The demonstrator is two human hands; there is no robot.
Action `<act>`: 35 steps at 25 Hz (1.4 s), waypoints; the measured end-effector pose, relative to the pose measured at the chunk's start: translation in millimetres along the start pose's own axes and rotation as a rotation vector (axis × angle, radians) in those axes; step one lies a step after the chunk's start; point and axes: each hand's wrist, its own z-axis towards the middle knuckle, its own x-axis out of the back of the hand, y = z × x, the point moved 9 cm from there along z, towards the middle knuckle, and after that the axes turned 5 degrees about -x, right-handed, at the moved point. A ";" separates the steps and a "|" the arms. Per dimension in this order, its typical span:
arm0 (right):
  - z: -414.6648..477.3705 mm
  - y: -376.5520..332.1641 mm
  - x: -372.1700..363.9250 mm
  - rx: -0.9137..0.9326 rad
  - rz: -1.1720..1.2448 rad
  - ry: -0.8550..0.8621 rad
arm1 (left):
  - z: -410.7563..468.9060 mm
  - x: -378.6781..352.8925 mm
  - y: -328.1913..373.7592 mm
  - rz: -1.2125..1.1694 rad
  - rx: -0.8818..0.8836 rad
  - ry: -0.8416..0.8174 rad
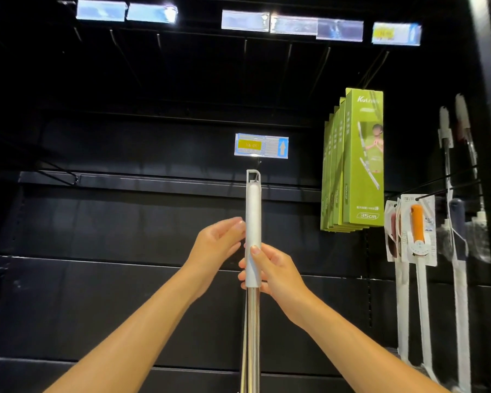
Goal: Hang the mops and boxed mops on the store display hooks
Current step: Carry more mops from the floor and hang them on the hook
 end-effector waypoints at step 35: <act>52.4 26.2 15.2 -0.093 -0.096 0.095 | 80.5 -6.9 -21.4 0.204 0.025 0.061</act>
